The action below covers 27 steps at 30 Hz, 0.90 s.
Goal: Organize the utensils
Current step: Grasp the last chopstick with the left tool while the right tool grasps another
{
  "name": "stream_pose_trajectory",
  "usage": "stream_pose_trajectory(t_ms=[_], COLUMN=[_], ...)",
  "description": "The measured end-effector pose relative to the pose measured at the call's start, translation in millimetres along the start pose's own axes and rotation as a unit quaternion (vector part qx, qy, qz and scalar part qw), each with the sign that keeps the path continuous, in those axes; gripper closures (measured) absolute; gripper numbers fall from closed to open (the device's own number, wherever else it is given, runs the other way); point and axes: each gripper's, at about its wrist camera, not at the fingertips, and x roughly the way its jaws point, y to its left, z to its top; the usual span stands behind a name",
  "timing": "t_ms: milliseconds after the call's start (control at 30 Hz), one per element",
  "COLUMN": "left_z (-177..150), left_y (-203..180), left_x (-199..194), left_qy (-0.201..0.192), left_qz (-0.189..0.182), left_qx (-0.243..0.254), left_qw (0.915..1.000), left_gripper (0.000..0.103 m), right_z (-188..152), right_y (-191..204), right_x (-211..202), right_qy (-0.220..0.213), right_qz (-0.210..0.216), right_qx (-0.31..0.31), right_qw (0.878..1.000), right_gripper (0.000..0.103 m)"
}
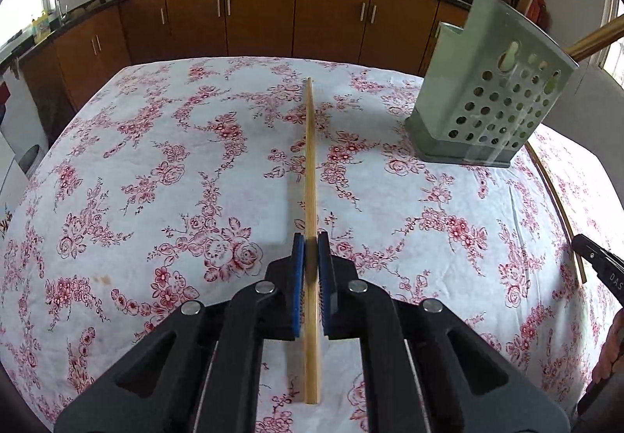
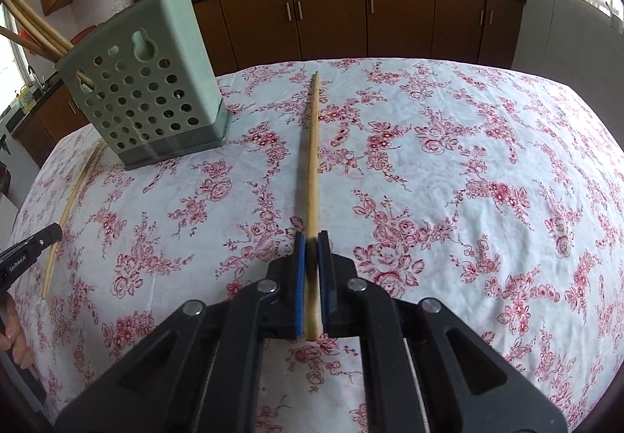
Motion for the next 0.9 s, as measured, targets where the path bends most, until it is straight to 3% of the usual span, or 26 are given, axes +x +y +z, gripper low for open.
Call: stream_pose_trajectory(t_ms=[900], left_z=[-1.4], left_y=[1.3], left_x=[0.4], left_qy=[-0.005], left_qz=[-0.009], left_qx=[-0.006], left_qw=[0.9999], left_gripper=[0.094], right_z=[-1.8], right_y=[-3.1], right_x=[3.2], right_qy=[0.0], right_qz=[-0.011], right_qx=[-0.008], right_qw=[1.0], right_gripper=[0.095])
